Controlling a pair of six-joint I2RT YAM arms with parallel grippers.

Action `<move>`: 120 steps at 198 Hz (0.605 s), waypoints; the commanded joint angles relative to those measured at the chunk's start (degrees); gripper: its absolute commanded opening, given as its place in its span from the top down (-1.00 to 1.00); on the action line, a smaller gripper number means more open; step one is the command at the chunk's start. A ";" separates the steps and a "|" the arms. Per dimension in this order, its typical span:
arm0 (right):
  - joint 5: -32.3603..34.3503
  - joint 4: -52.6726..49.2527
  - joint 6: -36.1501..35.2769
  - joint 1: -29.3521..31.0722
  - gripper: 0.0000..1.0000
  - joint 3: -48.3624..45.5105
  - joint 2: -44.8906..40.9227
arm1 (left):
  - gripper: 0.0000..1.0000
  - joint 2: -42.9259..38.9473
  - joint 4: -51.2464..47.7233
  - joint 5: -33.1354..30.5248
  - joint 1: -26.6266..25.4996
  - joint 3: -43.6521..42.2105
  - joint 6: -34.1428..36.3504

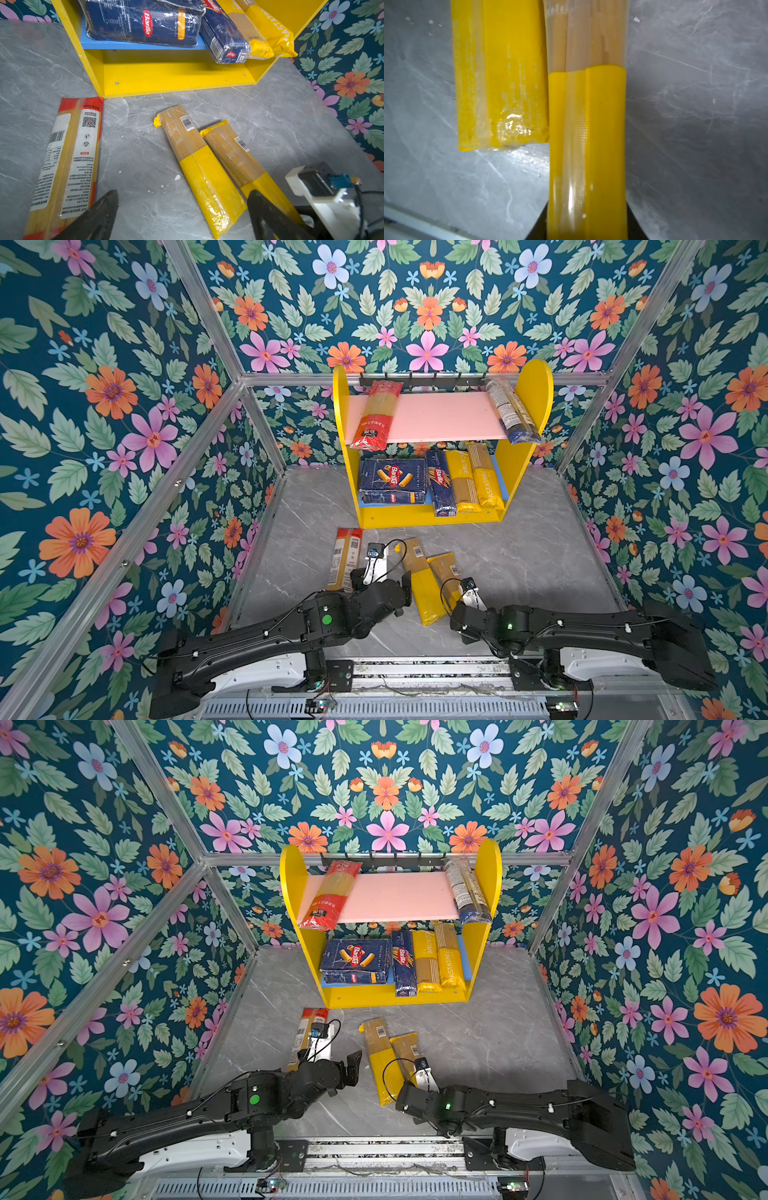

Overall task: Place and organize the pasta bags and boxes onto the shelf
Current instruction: 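Grasp the yellow spaghetti bag with the right gripper and lift it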

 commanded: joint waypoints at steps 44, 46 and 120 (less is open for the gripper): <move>4.08 -14.01 -3.07 0.11 0.59 8.23 -12.88 | -0.99 -0.77 -3.48 -3.15 -0.04 3.07 1.84; 4.16 -14.34 -3.11 0.10 0.59 8.56 -13.30 | -0.99 -0.78 -3.62 -3.23 -0.03 3.18 1.97; 9.71 -27.13 -10.78 0.10 0.59 27.71 -14.38 | -0.99 -1.47 -7.10 -6.96 -0.07 8.49 4.77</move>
